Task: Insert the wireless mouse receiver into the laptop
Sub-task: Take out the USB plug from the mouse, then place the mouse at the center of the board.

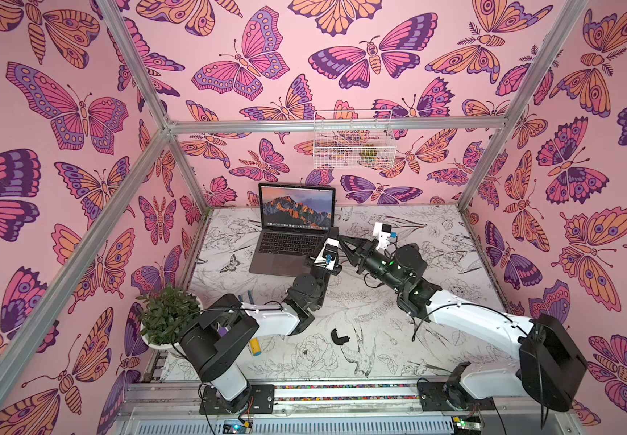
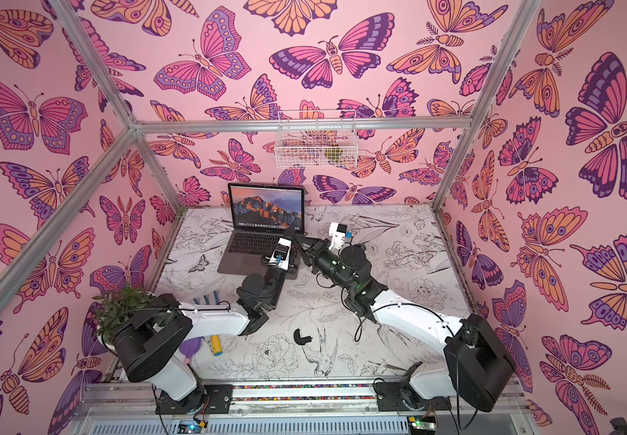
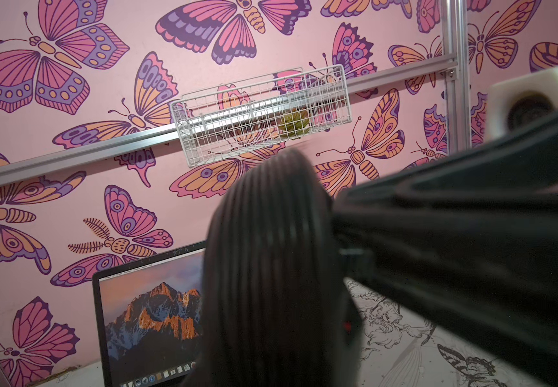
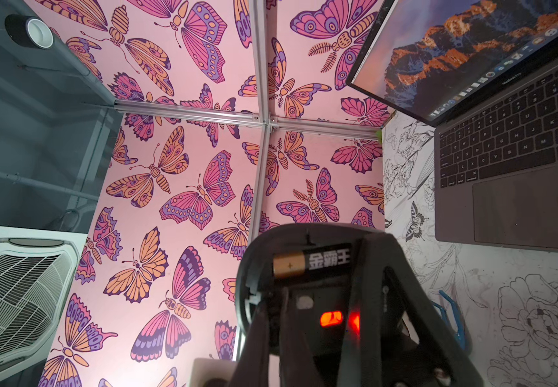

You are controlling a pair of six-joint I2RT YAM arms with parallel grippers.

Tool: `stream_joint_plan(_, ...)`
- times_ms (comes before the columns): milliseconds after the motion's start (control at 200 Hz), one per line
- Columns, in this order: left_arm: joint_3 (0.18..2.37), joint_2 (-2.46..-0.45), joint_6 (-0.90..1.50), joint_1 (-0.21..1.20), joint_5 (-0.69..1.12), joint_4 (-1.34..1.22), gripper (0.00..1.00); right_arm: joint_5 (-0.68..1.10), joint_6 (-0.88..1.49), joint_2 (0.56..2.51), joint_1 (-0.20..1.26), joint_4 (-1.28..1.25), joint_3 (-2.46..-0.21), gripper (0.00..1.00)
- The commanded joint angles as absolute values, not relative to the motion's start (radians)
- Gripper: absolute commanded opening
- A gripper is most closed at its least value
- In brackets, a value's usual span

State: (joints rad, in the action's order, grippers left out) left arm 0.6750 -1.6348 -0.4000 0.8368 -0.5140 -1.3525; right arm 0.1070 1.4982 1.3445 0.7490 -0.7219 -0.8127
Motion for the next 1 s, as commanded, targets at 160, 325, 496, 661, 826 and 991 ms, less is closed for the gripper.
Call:
stream_joint_plan(160, 0.758, -1.665, -0.446, 0.839, -0.693, -1.329, 0.00, 0.070, 1.479, 1.280, 0.766, -0.695, -0.769, 0.00)
stream_joint_plan(325, 0.762, -1.654, -0.406, 0.833, -0.683, -1.312, 0.00, 0.066, 1.481, 1.277, 0.763, -0.698, -0.762, 0.00)
stream_joint_plan(496, 0.713, -1.619, -0.341, 0.817, -0.580, -1.253, 0.00, 0.057, 1.475, 1.255, 0.745, -0.691, -0.739, 0.00)
stream_joint_plan(661, 0.587, -1.549, -0.352, 0.763, -0.428, -1.162, 0.00, 0.078, 1.352, 1.136, 0.657, -0.556, -0.688, 0.00)
stream_joint_plan(826, 0.451, -1.465, -0.575, 0.772, -0.236, -0.984, 0.00, 0.269, 1.150, 1.002, 0.467, -0.315, -0.684, 0.00)
stream_joint_plan(991, 0.349, -1.418, -0.792, 0.803, -0.205, -0.866, 0.00, 0.454, 0.944, 0.938, 0.336, -0.103, -0.690, 0.00)
